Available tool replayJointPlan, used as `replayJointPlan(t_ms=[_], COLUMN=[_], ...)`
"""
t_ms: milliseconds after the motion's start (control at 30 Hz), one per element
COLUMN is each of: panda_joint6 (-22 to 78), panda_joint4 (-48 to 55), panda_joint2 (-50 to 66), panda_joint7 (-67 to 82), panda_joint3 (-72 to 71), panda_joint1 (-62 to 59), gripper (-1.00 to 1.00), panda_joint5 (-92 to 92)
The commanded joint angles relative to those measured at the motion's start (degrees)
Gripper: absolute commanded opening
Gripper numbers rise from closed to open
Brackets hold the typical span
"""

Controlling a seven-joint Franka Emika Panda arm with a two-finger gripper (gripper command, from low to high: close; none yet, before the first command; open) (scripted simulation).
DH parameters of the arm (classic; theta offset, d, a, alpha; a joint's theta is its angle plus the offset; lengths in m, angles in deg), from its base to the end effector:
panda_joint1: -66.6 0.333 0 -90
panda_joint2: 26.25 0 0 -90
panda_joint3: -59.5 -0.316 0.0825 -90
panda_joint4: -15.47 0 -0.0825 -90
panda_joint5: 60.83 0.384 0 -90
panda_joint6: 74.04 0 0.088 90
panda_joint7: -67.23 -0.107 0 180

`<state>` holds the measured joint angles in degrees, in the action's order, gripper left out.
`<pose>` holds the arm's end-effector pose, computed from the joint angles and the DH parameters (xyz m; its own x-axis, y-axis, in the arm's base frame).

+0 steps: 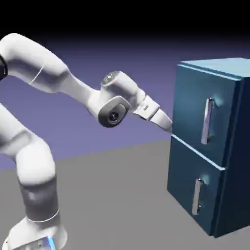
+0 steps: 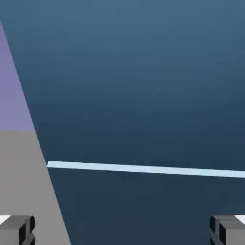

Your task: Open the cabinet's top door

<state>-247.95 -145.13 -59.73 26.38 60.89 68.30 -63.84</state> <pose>0.3886 0.0059 0.4669 0.5439 -0.6163 0.5695 -0.4160 -0.7875 -0.4548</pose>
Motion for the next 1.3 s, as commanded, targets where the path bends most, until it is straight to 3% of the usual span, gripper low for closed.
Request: replayJointPlan(t_ms=[0, 1267], panda_joint6=[0.1, 3.3], panda_joint4=[0.3, 13.2], panda_joint2=[-0.7, -26.6], panda_joint7=[1.3, 52.1], panda_joint3=[1.2, 45.1], panda_joint1=[0.8, 32.4], gripper=[1.00, 1.00], panda_joint5=[-2.5, -97.2])
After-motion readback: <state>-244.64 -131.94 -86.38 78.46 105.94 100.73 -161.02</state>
